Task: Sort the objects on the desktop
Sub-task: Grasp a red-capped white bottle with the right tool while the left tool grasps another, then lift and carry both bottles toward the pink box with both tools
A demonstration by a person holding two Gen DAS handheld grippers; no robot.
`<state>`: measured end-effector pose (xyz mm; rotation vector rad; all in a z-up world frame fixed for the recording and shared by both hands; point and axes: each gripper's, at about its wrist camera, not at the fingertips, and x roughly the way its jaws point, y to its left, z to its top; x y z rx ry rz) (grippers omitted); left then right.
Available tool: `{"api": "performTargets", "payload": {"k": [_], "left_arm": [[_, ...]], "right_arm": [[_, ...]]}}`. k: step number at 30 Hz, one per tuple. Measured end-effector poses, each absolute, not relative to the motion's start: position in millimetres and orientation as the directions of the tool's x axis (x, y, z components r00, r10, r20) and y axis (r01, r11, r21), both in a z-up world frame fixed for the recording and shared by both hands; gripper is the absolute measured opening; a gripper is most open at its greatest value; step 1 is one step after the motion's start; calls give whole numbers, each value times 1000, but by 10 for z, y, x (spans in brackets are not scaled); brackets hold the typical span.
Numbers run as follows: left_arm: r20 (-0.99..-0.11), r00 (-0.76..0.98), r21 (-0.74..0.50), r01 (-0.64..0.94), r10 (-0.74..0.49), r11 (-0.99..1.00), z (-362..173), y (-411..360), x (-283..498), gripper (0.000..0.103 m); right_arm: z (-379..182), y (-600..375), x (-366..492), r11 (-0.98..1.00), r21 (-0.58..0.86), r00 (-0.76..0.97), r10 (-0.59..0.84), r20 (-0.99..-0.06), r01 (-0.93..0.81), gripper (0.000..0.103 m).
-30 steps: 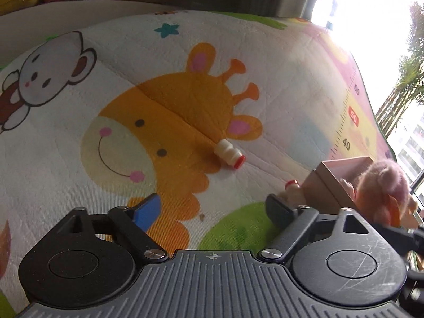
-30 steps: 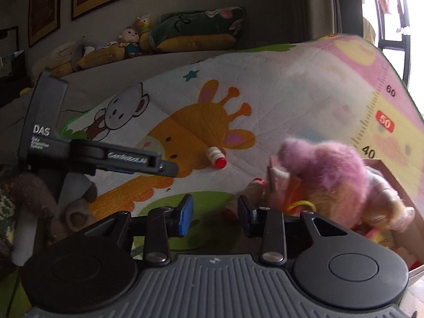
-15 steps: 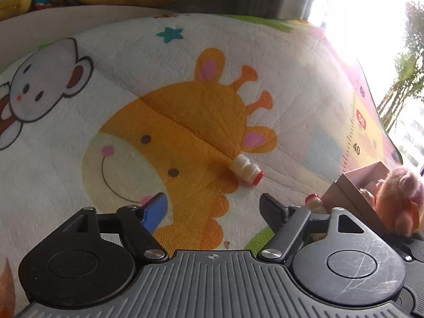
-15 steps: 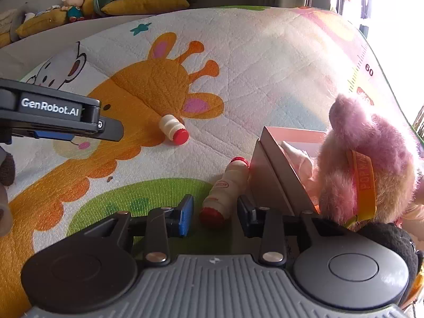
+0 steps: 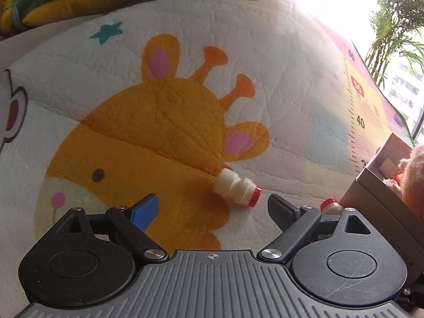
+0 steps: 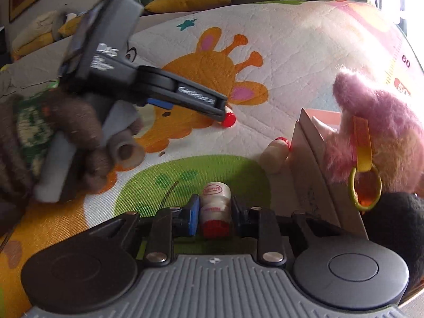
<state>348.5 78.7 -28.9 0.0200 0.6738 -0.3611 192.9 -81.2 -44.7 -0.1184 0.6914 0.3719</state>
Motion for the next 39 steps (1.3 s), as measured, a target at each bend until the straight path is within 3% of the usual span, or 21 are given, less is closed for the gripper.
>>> {"api": "performTargets", "payload": {"k": [3,8,9,11,13,22,39], "left_arm": [[-613,728,-42,359,-308,932,-333,619,3584,92],[-630,724,39,391,-281,920,-409,386,3704,81],[-626,731,62,392,-270,918,-414,346,3707,78],[-622,739,86,392,-258,916,-410,297,3707,60],[-623,740,92,390,-253,916,-402,275,3701,52],[-628,739,48,349,-243,936,-331,376,3401,51],[-619,710,-102,350,-335,931,-176,159,1728,52]], "right_arm": [[-435,-895,1797,906,39,678,343,-651,-421,25],[-474,-970,1686,882,75,645,397,-653,-466,25],[-484,-979,1677,880,78,646,402,-649,-469,25],[-490,-982,1661,875,74,649,409,-642,-478,25],[-494,-976,1654,869,66,649,414,-638,-490,26],[-480,-1072,1590,861,94,645,442,-623,-500,25],[-453,-1783,883,873,106,661,434,-613,-476,25]]}}
